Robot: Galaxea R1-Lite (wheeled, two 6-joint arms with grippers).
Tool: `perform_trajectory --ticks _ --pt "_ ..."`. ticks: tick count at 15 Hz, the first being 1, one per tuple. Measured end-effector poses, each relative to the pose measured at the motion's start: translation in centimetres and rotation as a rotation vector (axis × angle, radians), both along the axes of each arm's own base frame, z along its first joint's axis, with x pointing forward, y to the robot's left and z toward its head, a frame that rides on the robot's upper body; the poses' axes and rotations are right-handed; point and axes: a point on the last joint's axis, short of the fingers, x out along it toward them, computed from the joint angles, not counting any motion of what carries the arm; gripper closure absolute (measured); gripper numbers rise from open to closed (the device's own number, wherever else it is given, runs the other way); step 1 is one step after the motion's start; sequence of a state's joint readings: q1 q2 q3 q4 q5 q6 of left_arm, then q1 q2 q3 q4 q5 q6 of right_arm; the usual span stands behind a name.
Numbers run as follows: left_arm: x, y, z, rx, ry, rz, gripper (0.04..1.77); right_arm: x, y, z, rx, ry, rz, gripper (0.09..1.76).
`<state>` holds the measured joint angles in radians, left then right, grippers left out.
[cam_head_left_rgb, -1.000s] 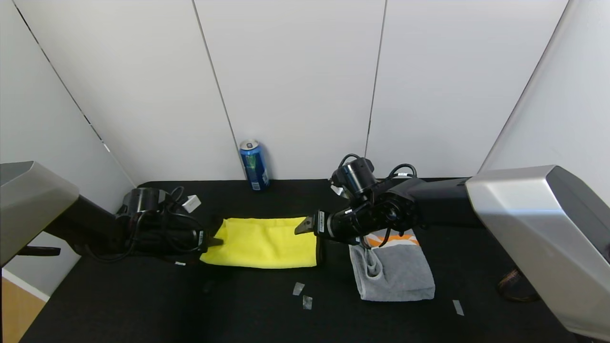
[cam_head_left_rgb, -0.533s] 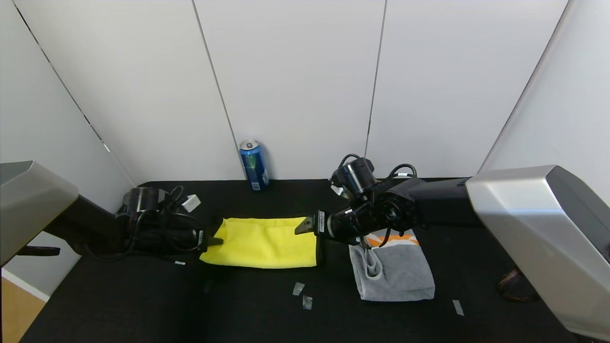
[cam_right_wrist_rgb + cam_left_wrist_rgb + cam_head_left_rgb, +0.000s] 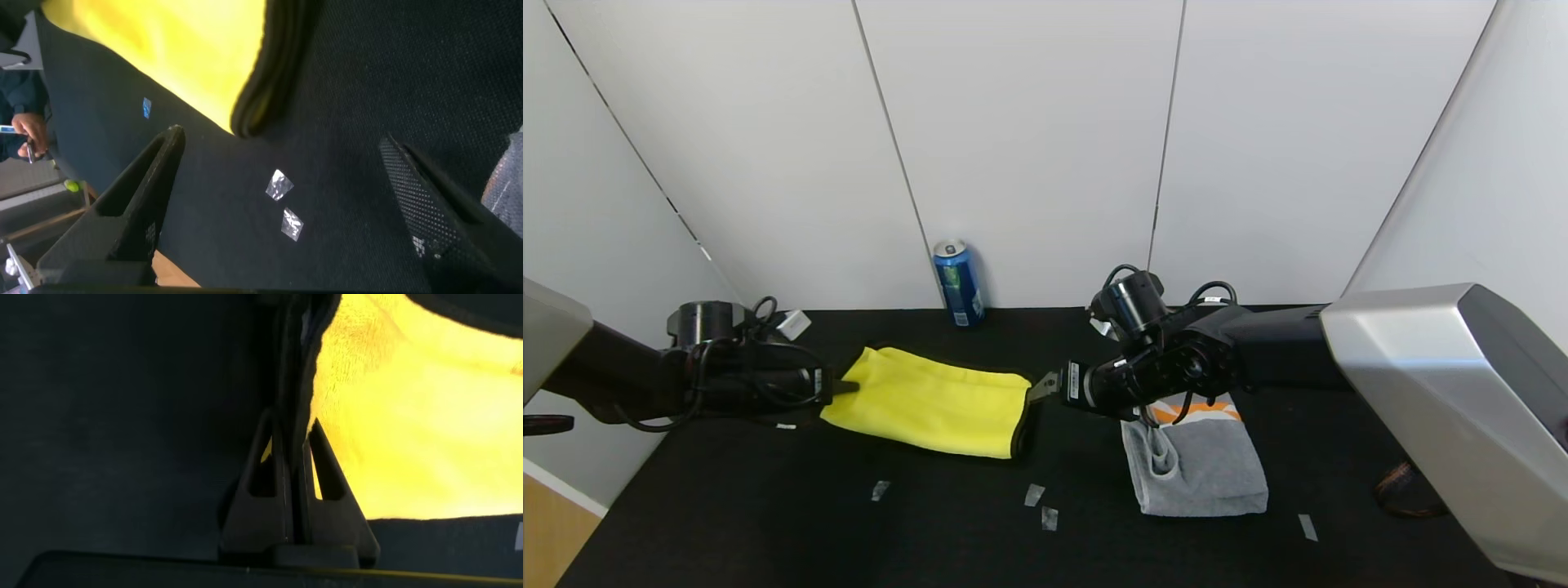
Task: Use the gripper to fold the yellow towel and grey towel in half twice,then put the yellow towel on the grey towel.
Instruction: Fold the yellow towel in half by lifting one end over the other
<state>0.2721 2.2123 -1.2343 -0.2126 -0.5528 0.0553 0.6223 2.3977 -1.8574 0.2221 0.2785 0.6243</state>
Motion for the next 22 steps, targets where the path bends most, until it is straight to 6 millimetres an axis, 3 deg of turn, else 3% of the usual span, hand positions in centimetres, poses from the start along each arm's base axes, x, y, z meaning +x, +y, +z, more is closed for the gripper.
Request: perform_trajectory --ticks 4,9,16,22 --pt "-0.1 2.9 1.3 0.006 -0.019 0.067 1.67 0.0 0.0 -0.1 -0.002 0.003 0.000 0.14" --pt "-0.6 2.2 2.6 0.025 -0.042 0.059 1.67 0.0 0.0 -0.1 -0.002 0.003 0.001 0.14" --pt "-2.6 -6.3 5.0 0.061 -0.053 -0.116 1.67 -0.2 0.1 -0.2 -0.004 0.009 0.003 0.14" --pt "-2.8 -12.5 5.1 0.136 -0.054 -0.202 1.67 -0.3 0.1 -0.3 -0.006 0.011 0.004 0.14"
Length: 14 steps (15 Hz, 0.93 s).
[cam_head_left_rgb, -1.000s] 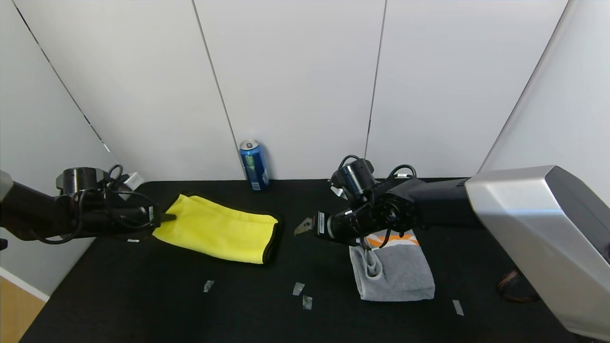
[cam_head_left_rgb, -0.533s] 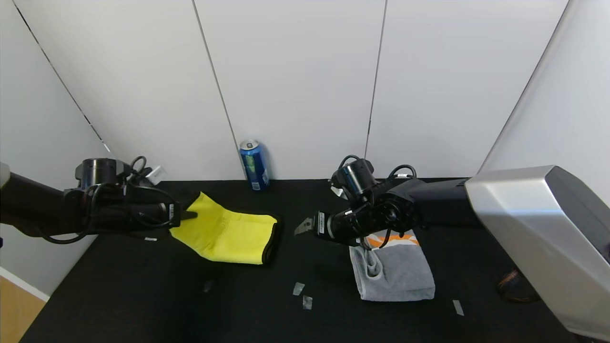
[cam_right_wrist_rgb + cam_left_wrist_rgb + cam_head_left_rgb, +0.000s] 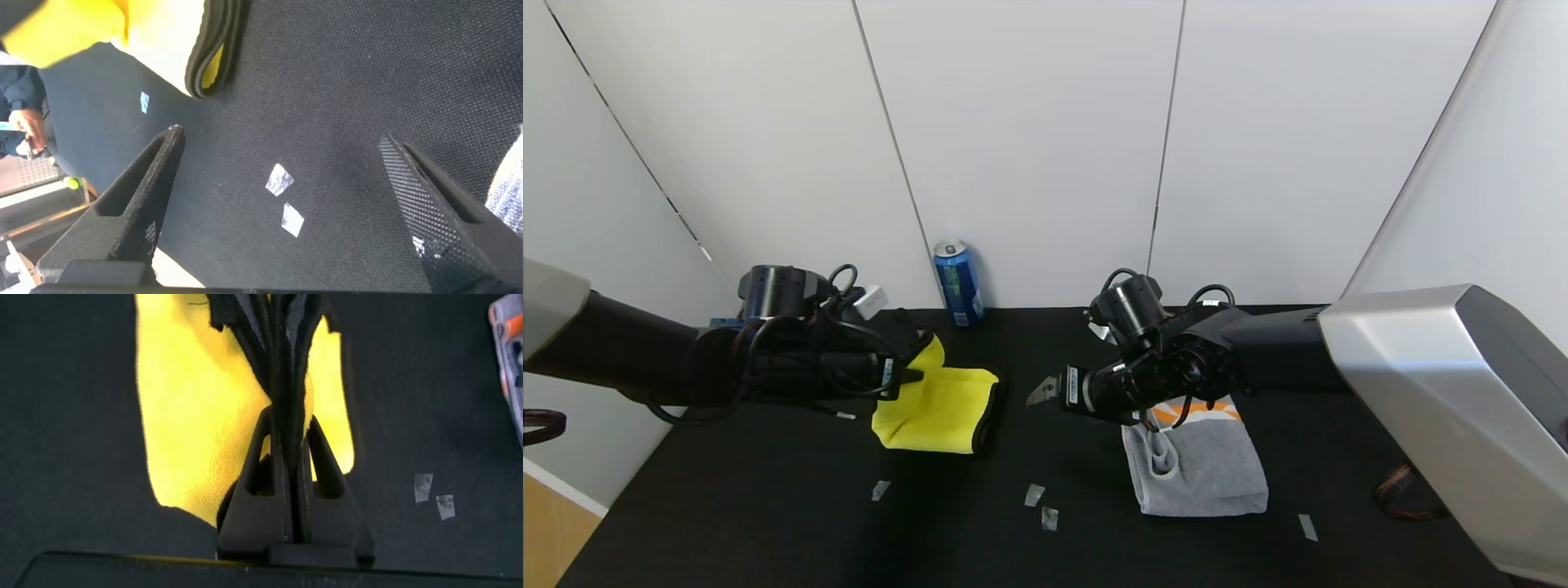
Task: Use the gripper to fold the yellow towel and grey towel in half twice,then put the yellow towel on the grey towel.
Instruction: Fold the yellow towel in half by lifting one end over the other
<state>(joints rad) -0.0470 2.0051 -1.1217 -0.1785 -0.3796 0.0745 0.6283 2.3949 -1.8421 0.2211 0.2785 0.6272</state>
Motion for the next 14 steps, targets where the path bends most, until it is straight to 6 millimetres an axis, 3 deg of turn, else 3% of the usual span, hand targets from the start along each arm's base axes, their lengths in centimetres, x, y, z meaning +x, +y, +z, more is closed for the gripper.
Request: perform_trajectory --ticks 7,14 --pt "0.9 -5.7 -2.2 0.149 -0.023 0.014 1.67 0.2 -0.2 0.0 0.008 0.009 -0.017 0.14" --pt "1.3 -6.2 -3.8 0.167 -0.008 -0.003 1.67 0.2 -0.2 -0.1 0.009 0.007 -0.016 0.14"
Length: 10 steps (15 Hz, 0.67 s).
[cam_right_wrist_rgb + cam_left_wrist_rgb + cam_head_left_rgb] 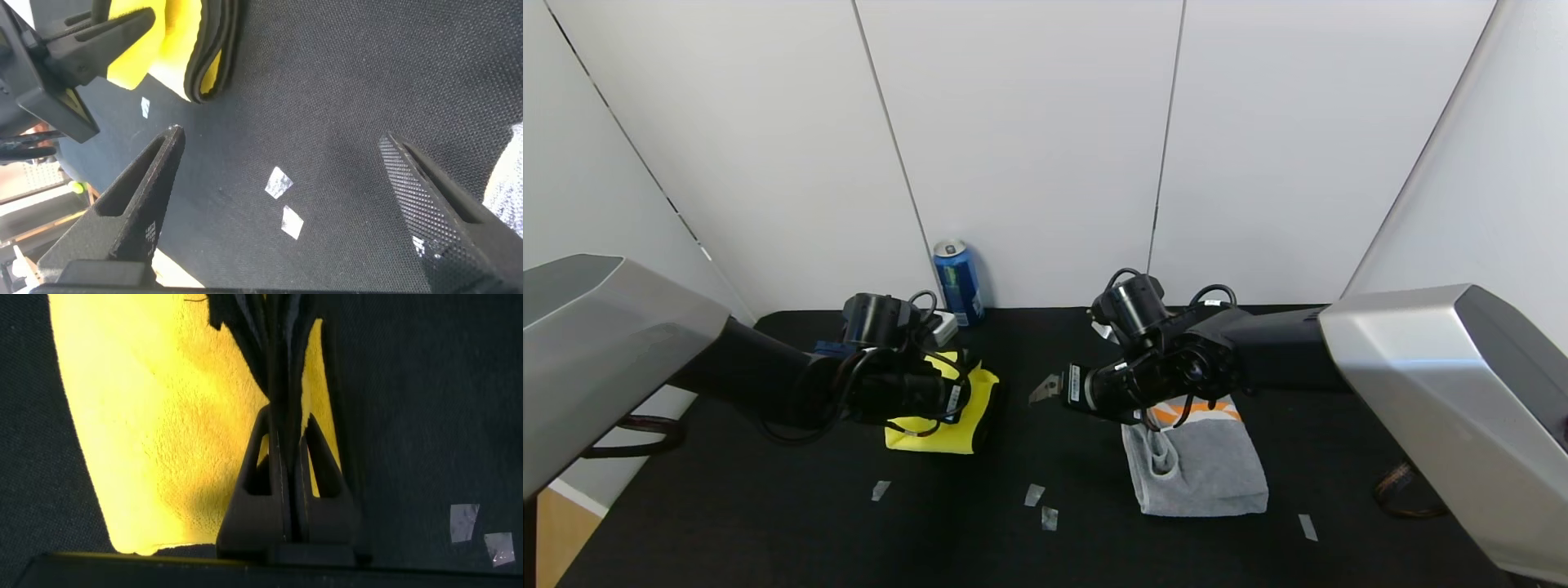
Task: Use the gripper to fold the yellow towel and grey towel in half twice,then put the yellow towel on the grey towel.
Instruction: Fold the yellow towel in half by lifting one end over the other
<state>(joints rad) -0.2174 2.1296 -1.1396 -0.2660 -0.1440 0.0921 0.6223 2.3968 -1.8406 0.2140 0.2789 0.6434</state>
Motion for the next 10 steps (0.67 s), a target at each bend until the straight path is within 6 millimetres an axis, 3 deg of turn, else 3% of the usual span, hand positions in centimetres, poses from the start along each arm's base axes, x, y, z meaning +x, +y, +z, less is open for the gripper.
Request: perform_trajectory --ticks 1,5,10 --pt "-0.02 0.01 -0.14 0.002 0.004 0.000 1.67 0.00 0.01 -0.04 -0.001 0.001 0.000 0.14" --pt "-0.09 0.11 -0.54 0.040 0.002 -0.005 1.05 -0.04 0.06 -0.07 -0.001 0.001 0.002 0.14" --pt "-0.26 0.09 -0.10 0.034 -0.008 -0.003 0.59 -0.04 0.06 -0.07 -0.001 0.001 0.002 0.14"
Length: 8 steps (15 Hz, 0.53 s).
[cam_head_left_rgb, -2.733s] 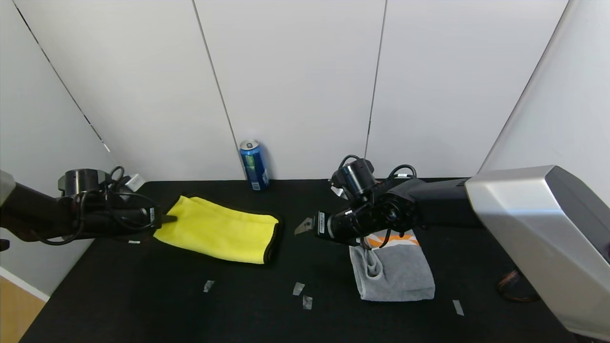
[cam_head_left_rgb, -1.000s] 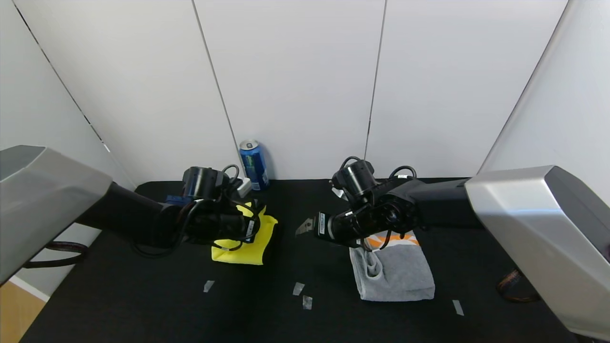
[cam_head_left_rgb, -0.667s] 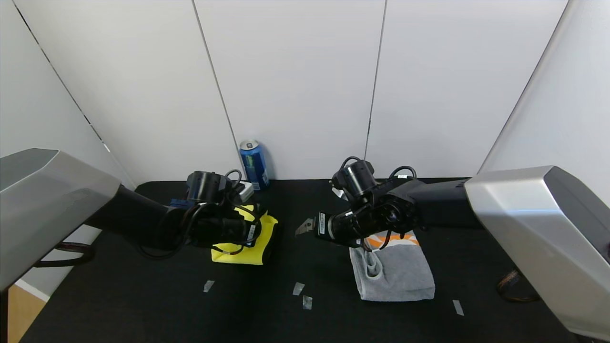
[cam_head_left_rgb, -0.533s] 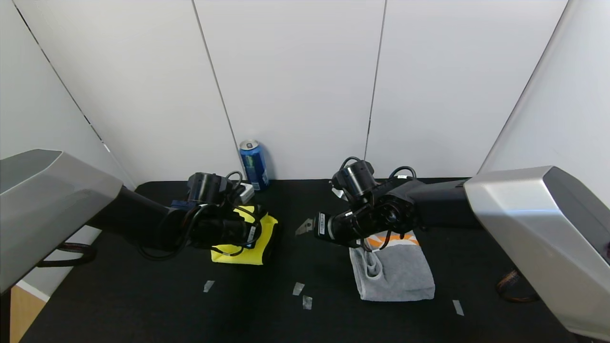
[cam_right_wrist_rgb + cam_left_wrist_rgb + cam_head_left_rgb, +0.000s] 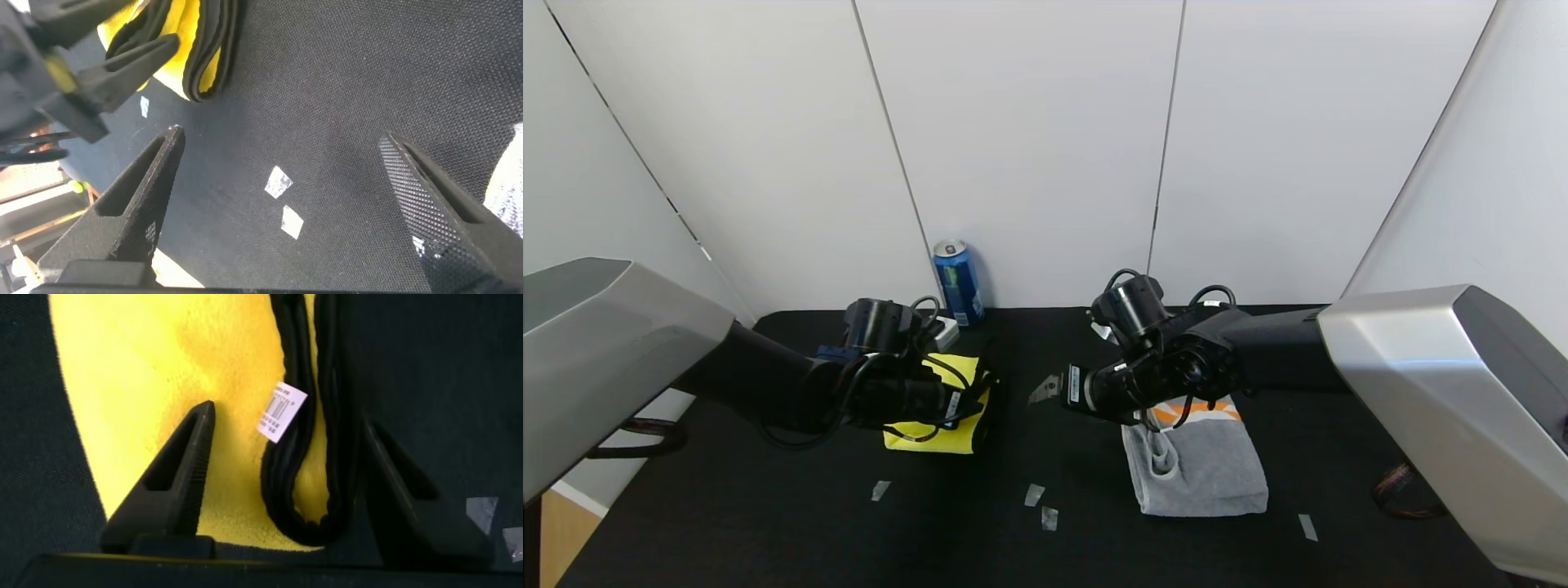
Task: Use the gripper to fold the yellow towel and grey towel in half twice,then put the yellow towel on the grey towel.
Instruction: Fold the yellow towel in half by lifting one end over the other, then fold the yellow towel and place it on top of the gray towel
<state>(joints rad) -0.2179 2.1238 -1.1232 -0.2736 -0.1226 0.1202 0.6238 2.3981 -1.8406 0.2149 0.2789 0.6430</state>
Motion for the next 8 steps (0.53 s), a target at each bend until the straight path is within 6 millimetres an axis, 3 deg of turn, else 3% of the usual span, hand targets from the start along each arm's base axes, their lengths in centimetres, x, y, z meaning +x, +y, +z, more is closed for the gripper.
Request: perform_trajectory --ticks 5,8 --pt "-1.4 0.8 3.8 -0.077 -0.066 -0.011 0.36 0.0 0.0 -0.1 0.000 0.000 0.000 0.14" --pt "-1.4 3.0 5.4 -0.107 -0.105 0.031 0.28 0.0 0.0 -0.2 -0.002 0.002 0.000 0.14"
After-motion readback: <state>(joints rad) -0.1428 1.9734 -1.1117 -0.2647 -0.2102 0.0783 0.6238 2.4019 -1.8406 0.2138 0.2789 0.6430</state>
